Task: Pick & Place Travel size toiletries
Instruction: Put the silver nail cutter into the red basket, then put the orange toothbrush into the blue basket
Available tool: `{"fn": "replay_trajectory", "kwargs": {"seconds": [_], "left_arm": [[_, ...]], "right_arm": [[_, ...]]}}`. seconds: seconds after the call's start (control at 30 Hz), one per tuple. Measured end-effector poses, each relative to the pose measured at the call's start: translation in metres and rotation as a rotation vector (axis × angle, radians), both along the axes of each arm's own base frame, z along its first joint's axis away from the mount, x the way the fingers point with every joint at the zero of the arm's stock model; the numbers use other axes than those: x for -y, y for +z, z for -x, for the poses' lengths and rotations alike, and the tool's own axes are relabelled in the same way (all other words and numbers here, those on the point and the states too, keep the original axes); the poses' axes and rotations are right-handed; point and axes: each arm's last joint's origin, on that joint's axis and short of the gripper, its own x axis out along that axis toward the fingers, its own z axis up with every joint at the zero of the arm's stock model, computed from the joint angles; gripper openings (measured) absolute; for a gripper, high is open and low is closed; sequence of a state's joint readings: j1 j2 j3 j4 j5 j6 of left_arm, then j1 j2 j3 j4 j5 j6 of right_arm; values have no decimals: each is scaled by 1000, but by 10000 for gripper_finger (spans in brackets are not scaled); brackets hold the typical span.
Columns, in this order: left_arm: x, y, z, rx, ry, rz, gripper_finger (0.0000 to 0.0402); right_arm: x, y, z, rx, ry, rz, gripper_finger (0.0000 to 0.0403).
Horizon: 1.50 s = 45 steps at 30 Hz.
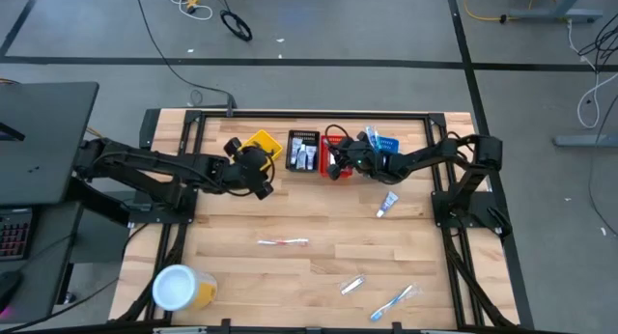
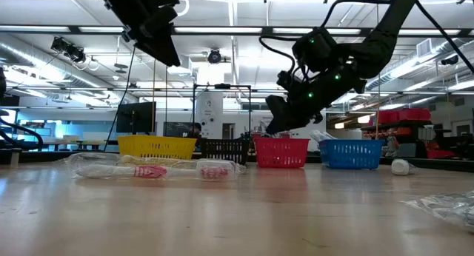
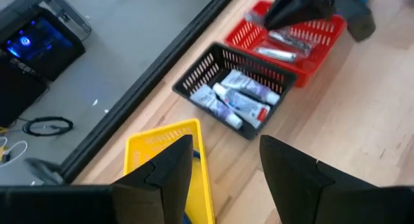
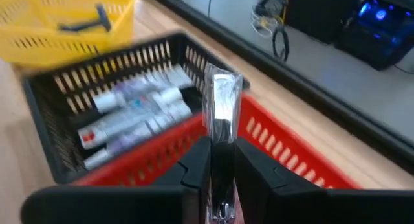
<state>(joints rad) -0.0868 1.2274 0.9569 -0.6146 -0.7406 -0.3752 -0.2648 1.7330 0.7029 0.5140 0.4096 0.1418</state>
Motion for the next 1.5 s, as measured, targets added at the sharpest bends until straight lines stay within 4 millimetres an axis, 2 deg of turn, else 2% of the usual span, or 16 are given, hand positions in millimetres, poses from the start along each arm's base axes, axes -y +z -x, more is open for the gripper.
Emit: {"fn": "replay_trajectory", "kwargs": {"seconds": [0.23,0.4,0.53,0.7,0.9,1.07,1.2,1.37,1.5], "left_arm": [[-14,3,-4,-4,-23,-26,190],[-23,4,-5,-19,-30,-32,190],[-29,5,-5,-26,-20,-46,190],[-33,5,-5,-42,-17,-56,190],[-31,3,-6,-43,-104,18,190],[-27,2,-8,-37,-221,118,190],[-27,2,-8,-16,-198,141,190],[-28,2,-8,15,-157,166,190],[-28,2,-8,40,-130,193,190]], "right_arm": [[3,1,1,13,-20,-11,107],[0,17,6,27,-27,3,120],[-6,37,14,-28,-27,-5,121],[-27,64,29,-78,73,-70,122],[-64,73,34,-70,361,-269,122],[-101,67,26,-69,503,-318,122],[-132,56,12,-21,577,-273,122],[-162,24,-14,79,654,-217,122],[-173,-3,-26,113,747,-164,122]]}}
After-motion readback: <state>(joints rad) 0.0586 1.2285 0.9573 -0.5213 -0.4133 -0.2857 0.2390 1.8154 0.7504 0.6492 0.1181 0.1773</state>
